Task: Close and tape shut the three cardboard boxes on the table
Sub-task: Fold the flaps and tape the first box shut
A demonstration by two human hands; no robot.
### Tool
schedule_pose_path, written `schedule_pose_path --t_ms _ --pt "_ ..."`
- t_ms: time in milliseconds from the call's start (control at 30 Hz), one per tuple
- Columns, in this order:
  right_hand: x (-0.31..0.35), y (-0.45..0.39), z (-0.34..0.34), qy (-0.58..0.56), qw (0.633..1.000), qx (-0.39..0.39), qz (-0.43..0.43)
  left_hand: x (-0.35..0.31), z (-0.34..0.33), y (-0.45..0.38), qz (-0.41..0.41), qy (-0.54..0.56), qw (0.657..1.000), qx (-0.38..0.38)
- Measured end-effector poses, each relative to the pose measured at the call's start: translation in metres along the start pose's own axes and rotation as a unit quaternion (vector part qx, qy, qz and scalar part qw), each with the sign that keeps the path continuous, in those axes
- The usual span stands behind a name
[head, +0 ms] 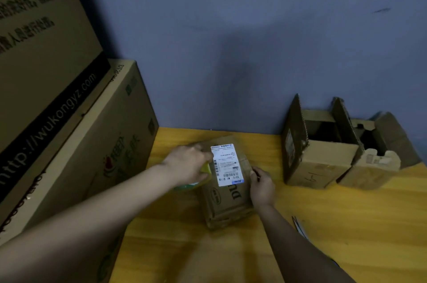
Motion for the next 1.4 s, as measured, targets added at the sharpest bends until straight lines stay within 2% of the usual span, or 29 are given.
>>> schedule_pose_path --t_ms 133,200,267,333,433,600,633,733,867,1033,1167,1233,1300,1400 --pt "0.005 0.004 -0.001 0.083 0.996 0.016 0.034 0.001 -0.01 0.006 -0.001 -0.017 1.0 -0.001" --pt "0.01 0.006 0.001 0.152 0.985 0.015 0.086 0.003 -0.015 0.008 0.01 -0.012 1.0 -0.016" --pt "0.013 0.006 -0.001 0.278 0.943 0.025 0.183 0.004 -0.02 0.011 0.015 -0.011 0.999 -0.033" --pt "0.015 0.007 -0.003 0.357 0.898 0.067 0.247 0.005 -0.023 0.014 0.023 0.003 0.999 -0.046" --pt "0.011 0.005 -0.004 0.398 0.873 0.127 0.251 0.006 -0.025 0.018 0.031 0.036 0.997 -0.057" --pt "0.005 0.006 -0.005 0.488 0.83 0.105 0.251 0.005 -0.004 0.012 0.025 0.064 0.995 -0.077" --pt "0.006 0.006 -0.005 0.496 0.826 0.094 0.249 0.004 0.001 0.008 0.023 0.061 0.995 -0.081" --pt "0.003 0.005 -0.006 0.466 0.846 0.083 0.244 -0.005 0.012 -0.003 0.005 0.039 0.997 -0.073" --pt "0.005 0.008 -0.007 0.461 0.846 0.092 0.252 -0.004 0.011 -0.006 0.012 0.043 0.997 -0.067" --pt "0.0 0.015 -0.005 0.482 0.809 0.138 0.307 0.002 0.003 0.002 0.017 0.037 0.997 -0.058" --pt "-0.002 0.022 -0.009 0.466 0.825 0.143 0.286 0.004 -0.003 0.006 0.02 0.047 0.997 -0.055" --pt "0.002 0.025 -0.011 0.447 0.826 0.142 0.311 0.002 -0.005 0.006 0.017 0.046 0.997 -0.055" --pt "0.005 0.028 -0.008 0.427 0.843 0.162 0.285 -0.001 -0.005 0.006 0.012 0.035 0.998 -0.052" --pt "0.006 0.03 -0.012 0.411 0.858 0.147 0.271 -0.004 -0.006 0.005 0.004 0.005 0.999 -0.032"
Point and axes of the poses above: each hand's wrist, its own y-axis away from the middle knuckle, its own z-axis out of the back of the hand, x = y × z, the point moved 2 cm from there along -y, towards the middle knuckle, and after that the axes turned 9 degrees about -z, right-handed, at the moved point
